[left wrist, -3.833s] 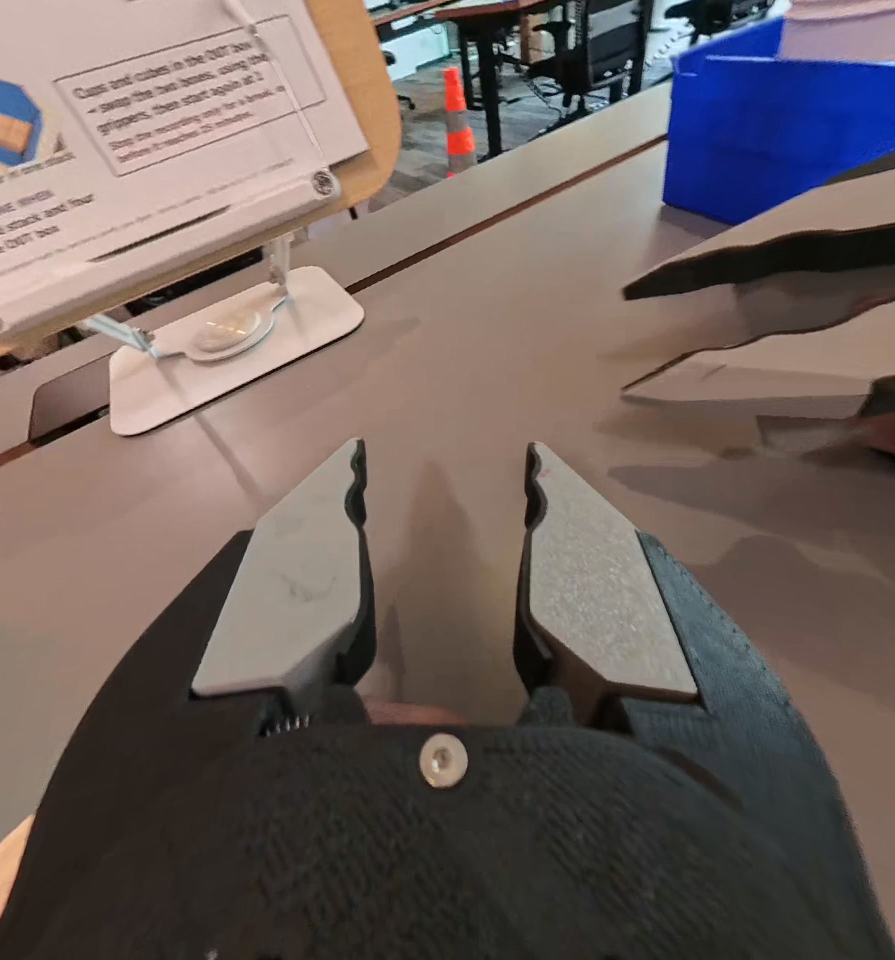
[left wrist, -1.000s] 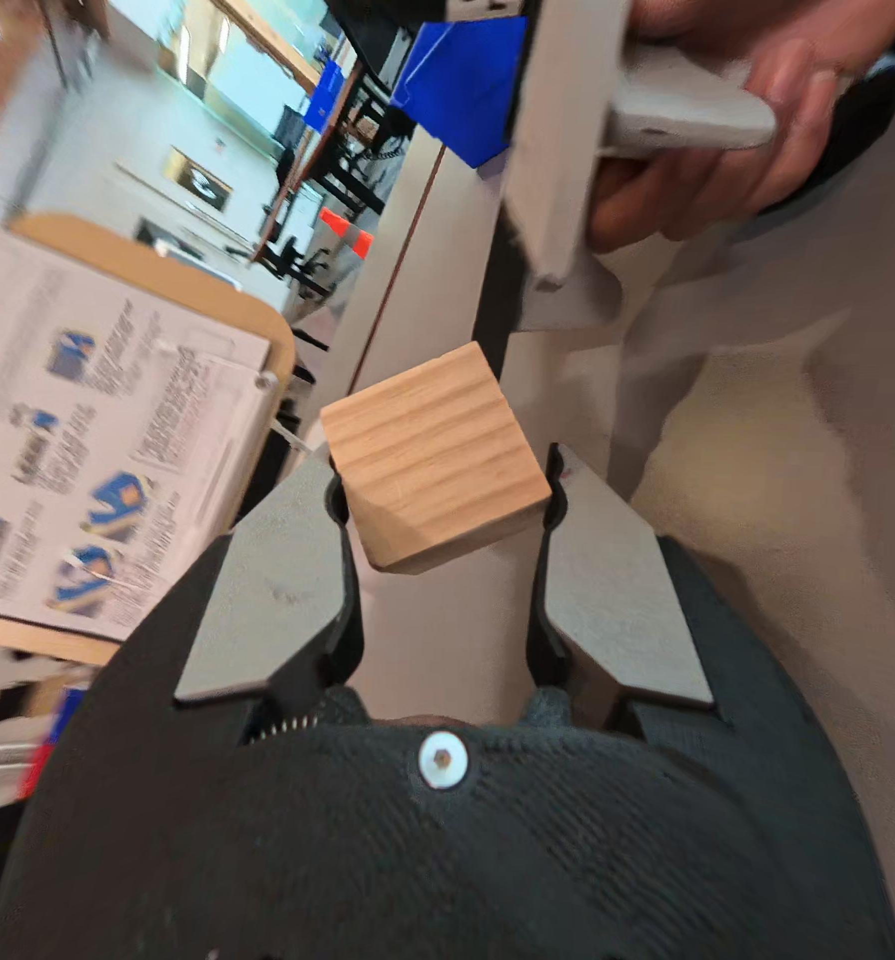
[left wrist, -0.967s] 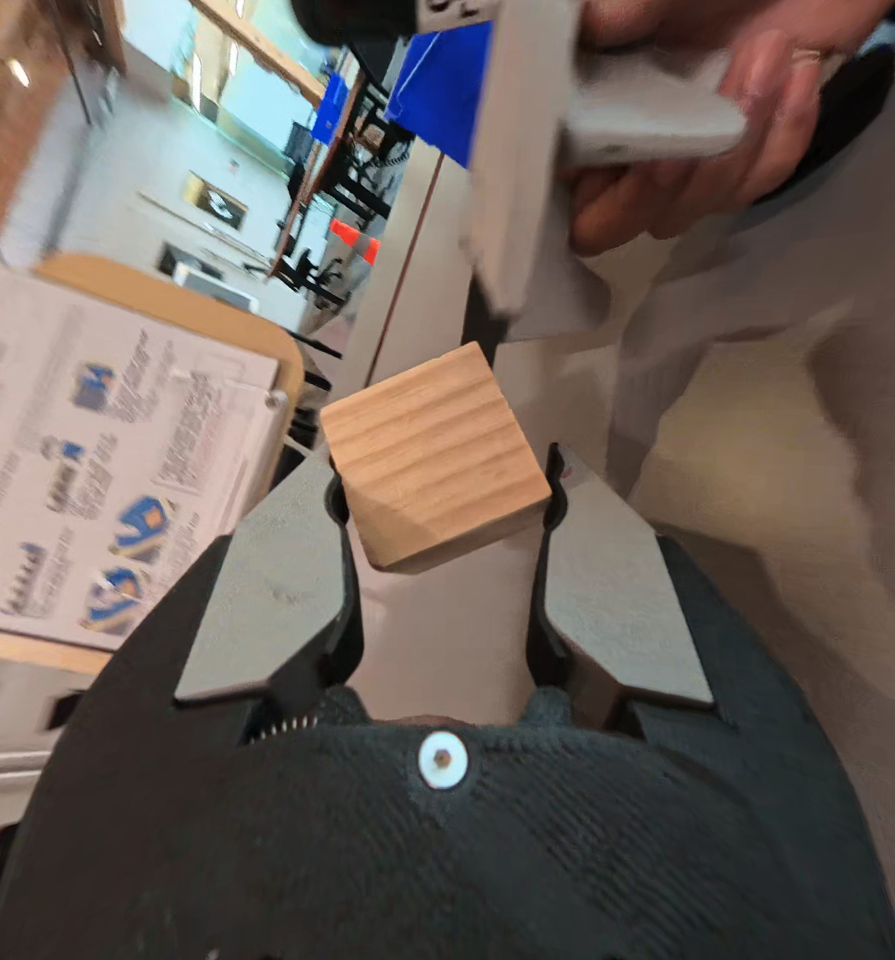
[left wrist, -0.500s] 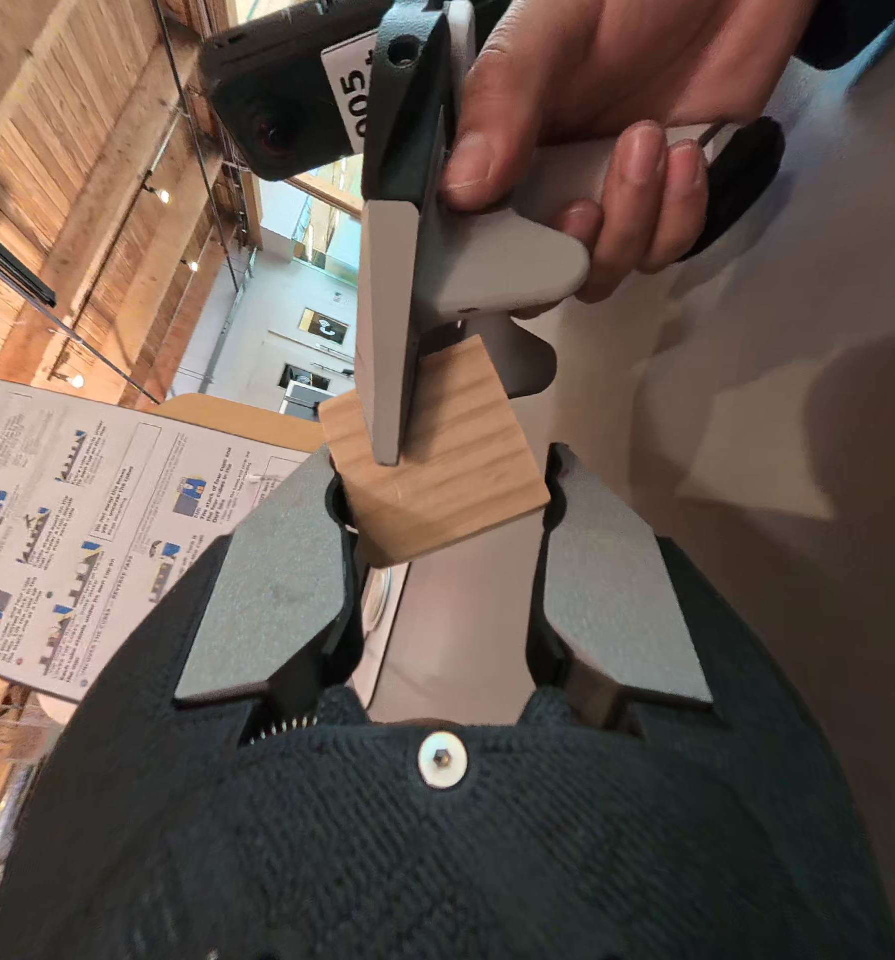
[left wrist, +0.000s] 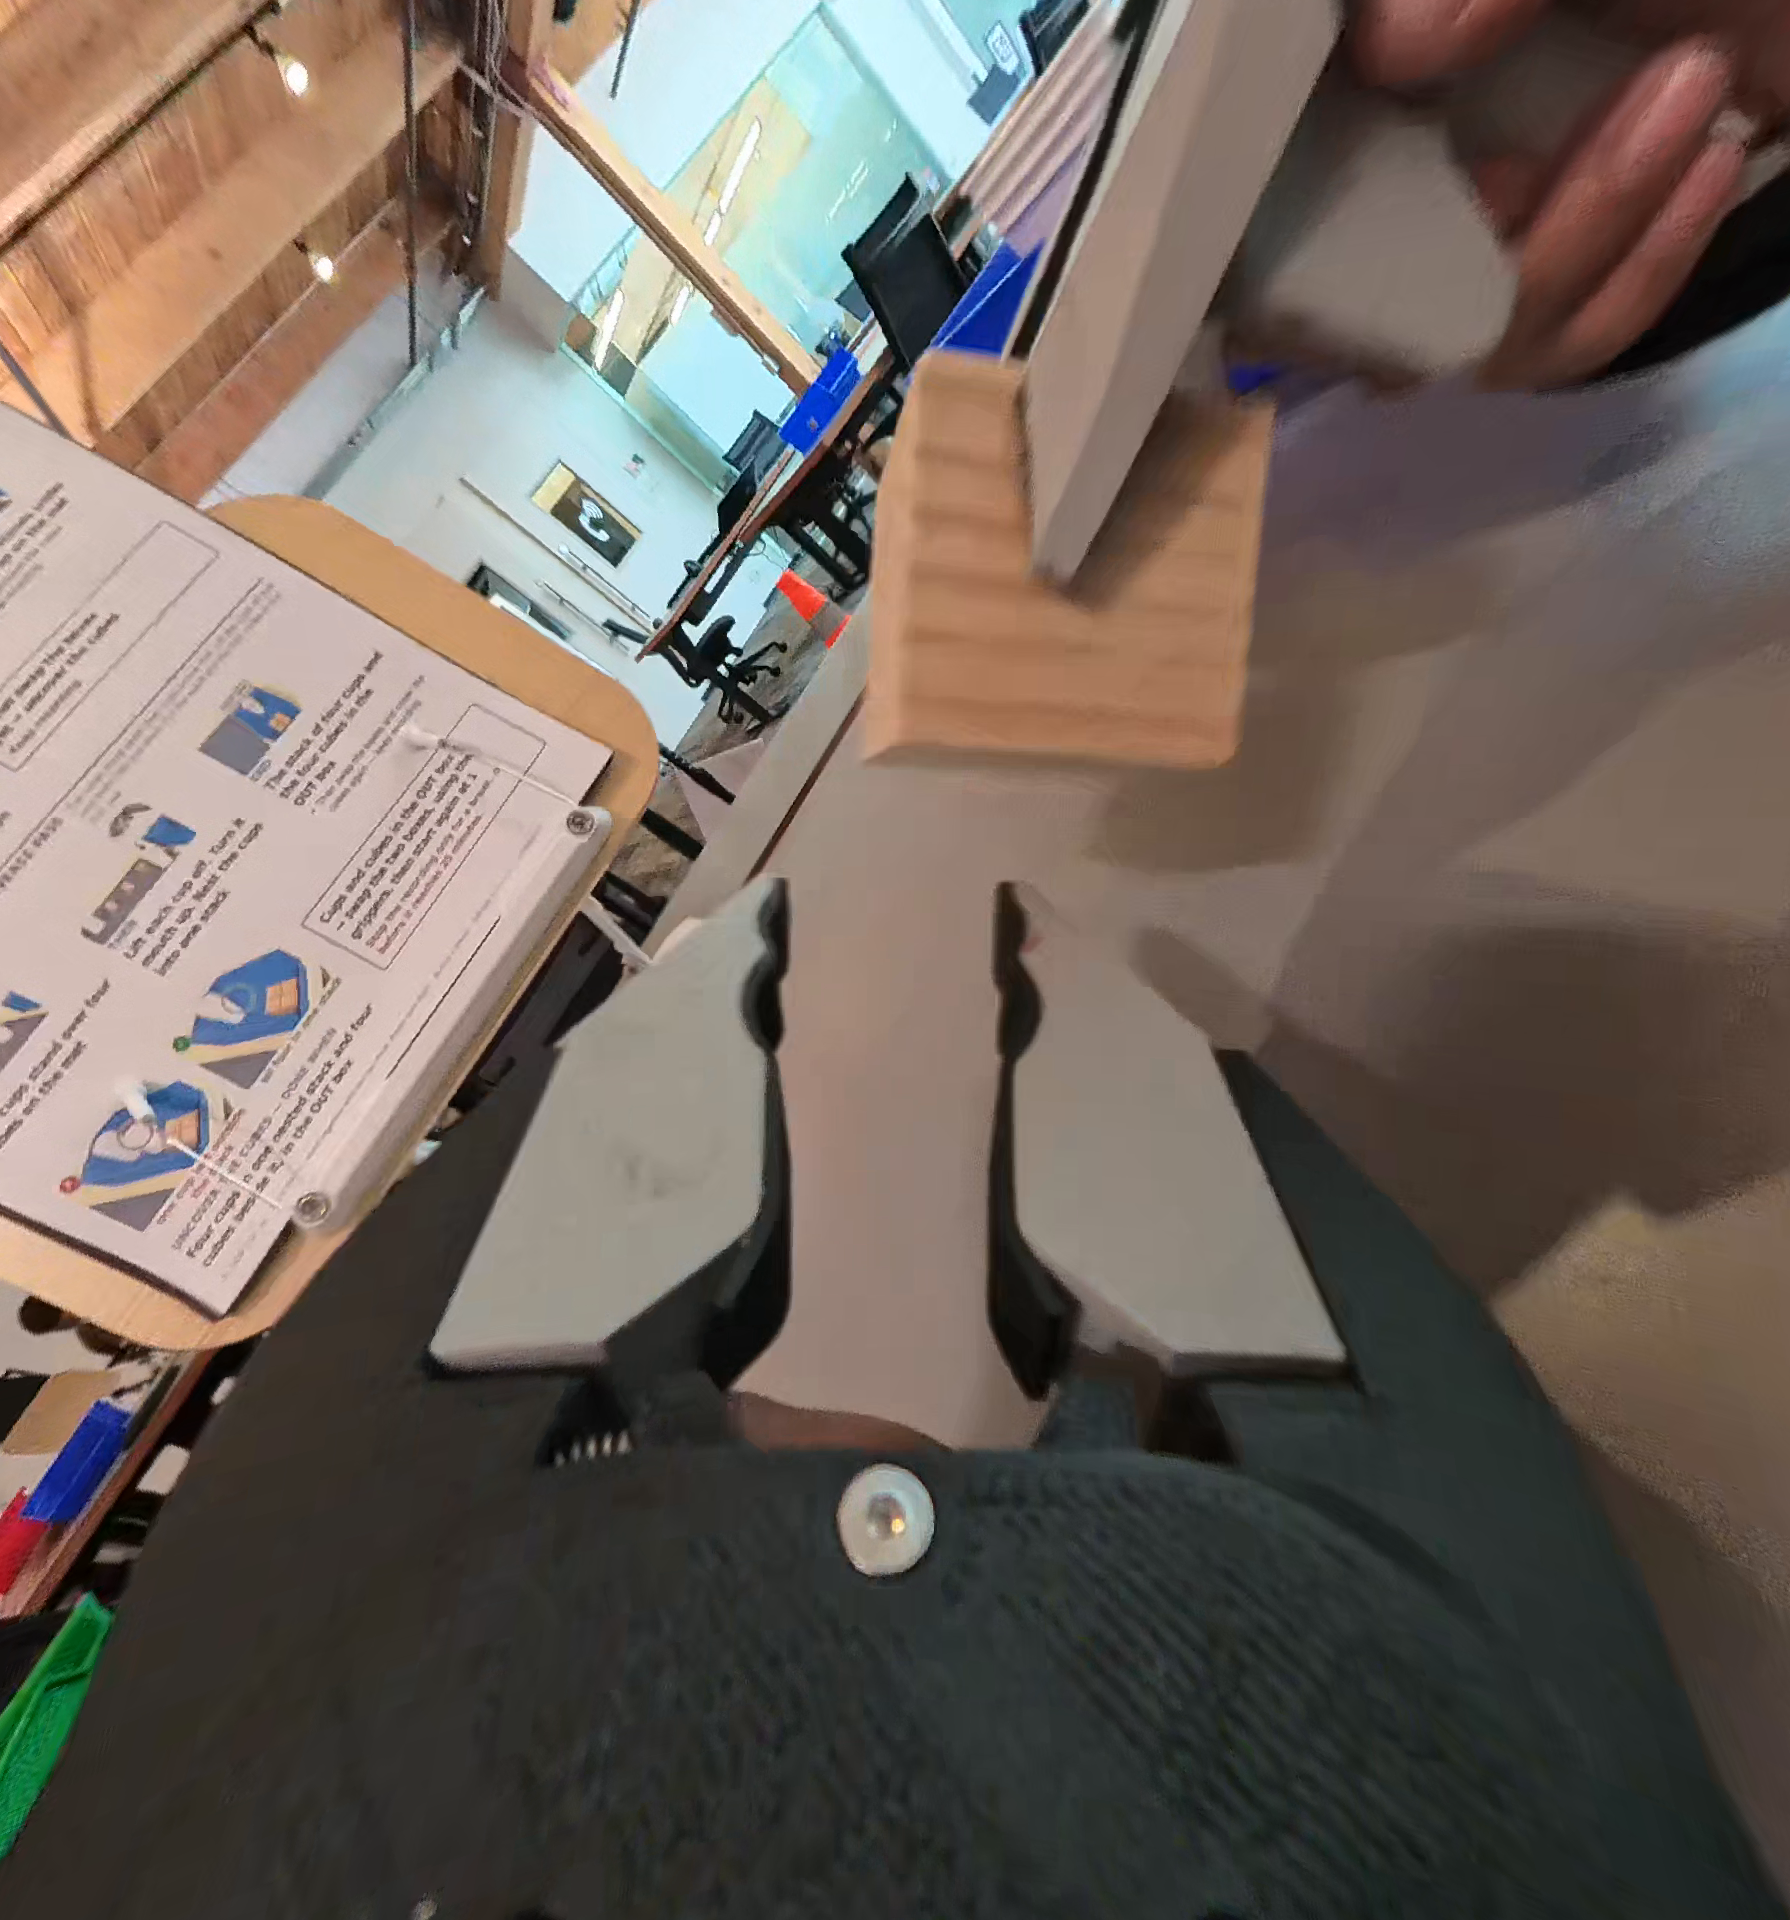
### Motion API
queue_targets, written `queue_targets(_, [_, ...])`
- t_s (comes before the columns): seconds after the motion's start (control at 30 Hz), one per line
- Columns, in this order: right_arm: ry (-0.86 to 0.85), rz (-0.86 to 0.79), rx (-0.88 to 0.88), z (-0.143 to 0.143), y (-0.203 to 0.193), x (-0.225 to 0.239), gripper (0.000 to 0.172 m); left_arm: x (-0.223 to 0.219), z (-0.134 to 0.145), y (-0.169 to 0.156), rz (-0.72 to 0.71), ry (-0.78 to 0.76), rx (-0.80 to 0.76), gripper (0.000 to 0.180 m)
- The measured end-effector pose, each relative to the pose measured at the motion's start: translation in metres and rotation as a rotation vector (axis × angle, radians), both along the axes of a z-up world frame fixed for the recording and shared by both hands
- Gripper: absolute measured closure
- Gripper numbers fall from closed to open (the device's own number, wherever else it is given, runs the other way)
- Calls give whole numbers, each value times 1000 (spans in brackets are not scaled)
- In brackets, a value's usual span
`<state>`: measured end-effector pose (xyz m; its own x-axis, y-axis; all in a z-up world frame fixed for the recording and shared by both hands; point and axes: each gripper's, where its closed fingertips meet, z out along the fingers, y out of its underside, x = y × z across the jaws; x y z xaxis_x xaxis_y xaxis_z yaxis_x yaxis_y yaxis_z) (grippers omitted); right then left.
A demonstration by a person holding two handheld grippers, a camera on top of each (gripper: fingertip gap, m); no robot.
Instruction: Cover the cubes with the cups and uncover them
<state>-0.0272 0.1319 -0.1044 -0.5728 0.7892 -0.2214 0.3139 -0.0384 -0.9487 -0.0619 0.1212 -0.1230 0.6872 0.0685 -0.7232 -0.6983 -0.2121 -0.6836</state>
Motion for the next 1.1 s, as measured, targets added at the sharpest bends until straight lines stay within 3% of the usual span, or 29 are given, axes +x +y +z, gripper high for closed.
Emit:
queue_targets(0.17, [59,-173,188,26,27,30,116,-15,11,-7,30,-98,46,158])
queue_targets(0.3, [73,-461,412,72,105,72,116,-31,6,-7,122,-46,16,163])
queue_targets(0.4, [-35,-602,396,88,169,105,116,-30,0,-4,124,-36,-16,163])
queue_targets(0.57, [-356,-759,559,31,256,139,116,-44,-8,-3,206,-75,-53,163])
queue_targets(0.73, [-594,-693,612,-42,276,140,115,-60,-10,-9,267,-162,-43,163])
queue_targets(0.83, [-695,-712,664,-67,290,144,115,-62,-17,-10,278,-170,-73,163])
queue_targets(1.0, [-546,-802,579,-34,288,141,117,-67,-30,-7,312,-154,-140,158])
queue_targets(1.1, [-402,-841,514,-5,272,142,112,-88,-25,-14,419,-175,-109,155])
